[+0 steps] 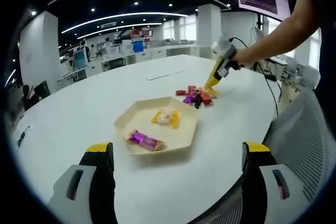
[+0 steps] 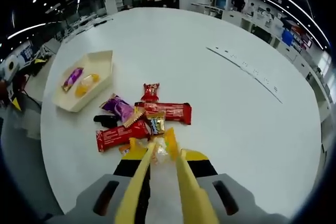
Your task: Place the target food into the container with the food tongs after gripping and lifting it, then release it inside without dropping or visibly crushing the food.
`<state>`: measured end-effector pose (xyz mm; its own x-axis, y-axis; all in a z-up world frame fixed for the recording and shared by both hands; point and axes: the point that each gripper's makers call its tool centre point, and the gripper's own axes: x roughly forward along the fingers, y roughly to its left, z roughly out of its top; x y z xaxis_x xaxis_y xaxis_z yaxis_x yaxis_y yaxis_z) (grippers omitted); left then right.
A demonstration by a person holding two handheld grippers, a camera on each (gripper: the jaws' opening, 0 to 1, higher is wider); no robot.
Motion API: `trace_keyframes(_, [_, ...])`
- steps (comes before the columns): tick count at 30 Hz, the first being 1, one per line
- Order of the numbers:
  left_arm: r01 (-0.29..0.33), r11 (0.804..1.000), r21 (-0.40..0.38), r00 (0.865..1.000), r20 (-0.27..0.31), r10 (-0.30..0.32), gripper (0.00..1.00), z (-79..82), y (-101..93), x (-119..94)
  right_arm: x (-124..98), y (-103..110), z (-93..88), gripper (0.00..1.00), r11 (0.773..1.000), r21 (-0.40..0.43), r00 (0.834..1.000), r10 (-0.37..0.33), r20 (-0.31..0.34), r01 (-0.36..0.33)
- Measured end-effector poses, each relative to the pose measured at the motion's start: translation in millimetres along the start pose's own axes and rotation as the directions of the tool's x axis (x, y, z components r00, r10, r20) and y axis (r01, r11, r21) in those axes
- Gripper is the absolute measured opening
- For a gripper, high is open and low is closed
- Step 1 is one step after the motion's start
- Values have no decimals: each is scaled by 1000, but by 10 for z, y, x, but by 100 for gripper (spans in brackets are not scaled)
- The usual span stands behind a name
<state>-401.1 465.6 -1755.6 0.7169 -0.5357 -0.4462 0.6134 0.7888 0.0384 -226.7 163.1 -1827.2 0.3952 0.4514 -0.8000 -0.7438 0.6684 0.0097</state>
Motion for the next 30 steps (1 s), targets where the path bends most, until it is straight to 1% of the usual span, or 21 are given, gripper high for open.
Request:
trace_keyframes(4, [-2,1000,1,1000,-2,2,98,0,5,2,-43,19,-17,22,999,-41,1000,10,6,-10])
trace_keyframes(5, [-1,1000,2,1000,-1,1,98,1,4,2,-68,9,-23,23,999,-54,1000,1,6,-1])
trace_keyframes(8, [-3,1000,1,1000,-1,3,97,-3,10,4,-123,30,-13,24,998,-64,1000,15,20,-14])
trace_keyframes(10, [-3,1000,2,1000,-4,3,97,-10,8,4,-136,15,-22,24,997,-79,1000,5,20,-4])
trace_keyframes(12, [-2,1000,5,1000,-2,2,97,-3,4,3,-131,38,-20,25,996,-88,999,20,25,-18])
trace_keyframes(14, [-3,1000,4,1000,-5,4,97,-7,5,2,-123,13,-47,25,993,-119,1000,3,20,0])
trace_keyframes(16, [-4,1000,6,1000,-3,4,97,-3,5,1,-138,13,-56,26,993,-117,1000,2,26,1])
trace_keyframes(18, [-4,1000,5,1000,-6,4,97,-15,7,2,-140,40,-58,26,994,-108,999,25,37,-21])
trace_keyframes(20, [-5,1000,8,1000,-4,5,97,-9,7,2,-158,51,-85,26,993,-122,999,16,30,-12])
trace_keyframes(22, [-5,1000,8,1000,-5,5,97,-10,8,2,-173,59,-86,26,994,-108,999,22,36,-18])
trace_keyframes(24, [-6,1000,9,1000,-7,6,97,-13,8,2,-218,61,-98,26,993,-115,999,23,46,-17])
trace_keyframes(25, [-7,1000,11,1000,-7,7,97,-12,11,4,-249,66,-134,26,990,-138,999,23,45,-17])
trace_keyframes(26, [-7,1000,12,1000,-8,7,97,-13,11,5,-272,57,-182,26,990,-143,999,17,31,-12])
trace_keyframes(28, [-6,1000,15,1000,-8,6,97,-14,10,6,-349,120,-271,26,989,-141,999,42,24,-38])
trace_keyframes(30, [-3,1000,17,1000,-8,3,97,-11,0,6,-395,147,-395,26,986,-156,999,51,-5,-51])
